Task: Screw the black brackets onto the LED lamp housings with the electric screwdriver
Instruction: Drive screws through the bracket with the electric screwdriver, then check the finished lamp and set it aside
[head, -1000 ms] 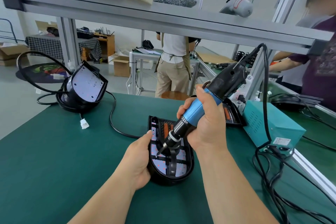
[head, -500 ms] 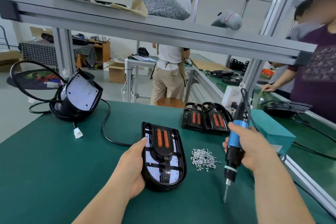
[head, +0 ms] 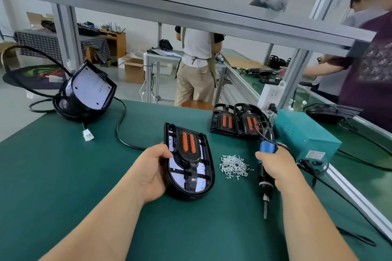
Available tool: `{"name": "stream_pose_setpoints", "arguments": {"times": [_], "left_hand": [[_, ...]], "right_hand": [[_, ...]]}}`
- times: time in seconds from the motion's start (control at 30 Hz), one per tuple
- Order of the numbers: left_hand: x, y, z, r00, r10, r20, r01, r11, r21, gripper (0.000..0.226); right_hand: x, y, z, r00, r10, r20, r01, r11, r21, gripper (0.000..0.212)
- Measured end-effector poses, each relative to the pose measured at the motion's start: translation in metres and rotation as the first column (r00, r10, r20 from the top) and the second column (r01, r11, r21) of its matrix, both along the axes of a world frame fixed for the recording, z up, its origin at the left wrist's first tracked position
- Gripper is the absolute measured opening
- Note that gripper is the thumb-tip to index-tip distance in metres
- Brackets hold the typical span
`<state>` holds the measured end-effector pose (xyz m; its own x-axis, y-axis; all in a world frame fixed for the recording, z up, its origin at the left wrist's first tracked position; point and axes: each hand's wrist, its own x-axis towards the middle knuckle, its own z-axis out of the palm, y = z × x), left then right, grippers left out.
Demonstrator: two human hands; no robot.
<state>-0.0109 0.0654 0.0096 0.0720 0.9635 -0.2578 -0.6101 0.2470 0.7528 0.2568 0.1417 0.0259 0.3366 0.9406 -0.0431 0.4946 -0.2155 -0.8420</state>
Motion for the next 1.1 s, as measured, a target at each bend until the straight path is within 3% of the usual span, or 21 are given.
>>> {"name": "stream_pose_setpoints", "arguments": {"times": [0.13, 0.23, 0.37, 0.5, 0.57, 0.67, 0.73, 0.8, 0.87, 0.9, 1.0, 1.1], "left_hand": [[-0.003, -0.001, 0.001, 0.999, -0.021, 0.035, 0.019, 0.998, 0.063, 0.062], [-0.005, -0.002, 0.000, 0.996, -0.016, 0.088, 0.007, 0.995, 0.099, 0.064], [-0.004, -0.005, 0.002, 0.982, -0.013, 0.186, -0.011, 0.992, 0.125, 0.069], [-0.002, -0.006, 0.006, 0.973, -0.007, 0.229, -0.029, 0.988, 0.151, 0.064], [0.000, -0.006, 0.007, 0.965, -0.003, 0.261, -0.041, 0.986, 0.163, 0.063], [0.003, -0.007, 0.008, 0.953, -0.010, 0.304, -0.052, 0.980, 0.194, 0.063], [0.005, -0.007, 0.008, 0.952, -0.005, 0.306, -0.060, 0.977, 0.203, 0.061], [0.007, -0.006, 0.008, 0.951, -0.001, 0.308, -0.067, 0.976, 0.209, 0.062], [0.007, -0.006, 0.008, 0.939, 0.022, 0.342, -0.095, 0.975, 0.200, 0.057], [0.007, -0.006, 0.007, 0.934, 0.029, 0.355, -0.102, 0.976, 0.191, 0.050], [0.003, -0.005, 0.009, 0.934, 0.055, 0.354, -0.102, 0.988, 0.115, 0.043], [0.000, 0.004, 0.005, 0.945, 0.203, 0.258, -0.218, 0.976, 0.030, 0.041]], "right_hand": [[-0.003, -0.001, 0.001, 0.995, -0.005, 0.095, 0.005, 1.000, -0.001, 0.026], [-0.001, -0.002, 0.006, 0.961, 0.044, 0.272, -0.040, 0.999, -0.021, 0.015], [0.008, -0.002, 0.020, 0.815, 0.131, 0.565, -0.064, 0.989, -0.137, 0.030], [0.011, -0.009, 0.033, 0.759, 0.157, 0.632, -0.048, 0.981, -0.186, 0.047], [0.009, -0.015, 0.041, 0.752, 0.103, 0.651, -0.054, 0.994, -0.095, 0.050], [-0.016, -0.033, 0.051, 0.803, 0.055, 0.594, -0.200, 0.963, 0.182, 0.041], [-0.053, -0.048, 0.050, 0.887, 0.273, 0.372, -0.383, 0.886, 0.263, 0.014], [-0.092, -0.062, 0.039, 0.826, 0.539, 0.167, -0.564, 0.783, 0.262, 0.057], [-0.119, -0.071, 0.023, 0.703, 0.660, 0.265, -0.708, 0.685, 0.171, 0.104], [-0.129, -0.074, 0.017, 0.658, 0.680, 0.324, -0.740, 0.663, 0.111, 0.116], [-0.134, -0.077, 0.007, 0.631, 0.677, 0.379, -0.735, 0.678, 0.010, 0.111], [-0.135, -0.079, 0.006, 0.694, 0.677, 0.244, -0.718, 0.676, 0.165, 0.090]]}}
